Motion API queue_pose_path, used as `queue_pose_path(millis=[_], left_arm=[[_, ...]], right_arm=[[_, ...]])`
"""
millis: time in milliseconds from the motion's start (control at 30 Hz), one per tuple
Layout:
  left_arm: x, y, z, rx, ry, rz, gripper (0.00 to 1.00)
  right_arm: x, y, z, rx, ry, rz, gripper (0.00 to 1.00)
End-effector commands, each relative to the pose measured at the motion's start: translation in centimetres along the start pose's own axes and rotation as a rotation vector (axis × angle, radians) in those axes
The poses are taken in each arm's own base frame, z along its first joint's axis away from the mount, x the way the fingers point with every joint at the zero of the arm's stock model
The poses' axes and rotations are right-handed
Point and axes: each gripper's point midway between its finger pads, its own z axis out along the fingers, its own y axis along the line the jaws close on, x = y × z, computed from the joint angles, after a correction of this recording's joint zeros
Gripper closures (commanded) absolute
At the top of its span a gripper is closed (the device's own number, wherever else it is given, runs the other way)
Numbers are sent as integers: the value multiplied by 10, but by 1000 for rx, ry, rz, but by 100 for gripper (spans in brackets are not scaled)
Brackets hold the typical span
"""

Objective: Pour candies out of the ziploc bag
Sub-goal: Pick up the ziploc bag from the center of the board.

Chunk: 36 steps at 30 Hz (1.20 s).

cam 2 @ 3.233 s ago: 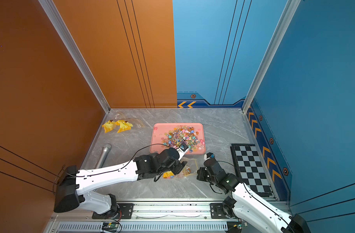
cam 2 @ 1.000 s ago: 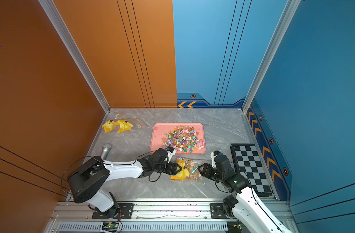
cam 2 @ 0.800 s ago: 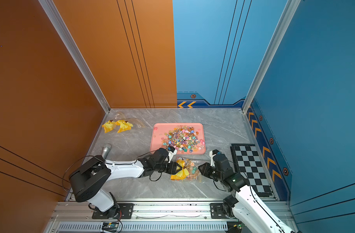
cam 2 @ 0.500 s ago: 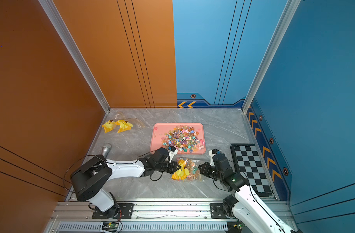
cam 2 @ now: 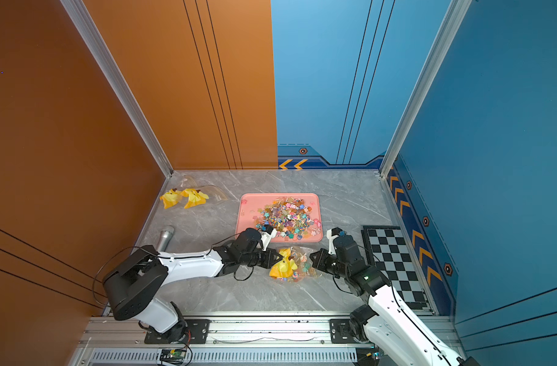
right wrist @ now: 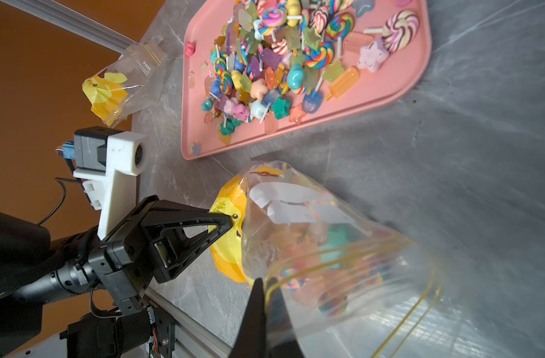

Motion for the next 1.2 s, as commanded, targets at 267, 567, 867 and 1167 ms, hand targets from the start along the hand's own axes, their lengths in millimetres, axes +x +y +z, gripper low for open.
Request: queue_pose_path(millis=[267,567,867,1167], left_arm=[[-63,-15,-40,51,-185,14,100],[-96,-7,-66,43,-285,-14,100],[-133,1,-89,13,-353,-10,100],[-167,17,-106,-16,-419,-31,100]], right_arm=[[-39,39,-10,-29,-60,-104,100],[-71,64,-10,-45,-67,-158,100],[-113,90,3,-70,-54,-198,100],[-152,114,25,-107,-31,-206,100]])
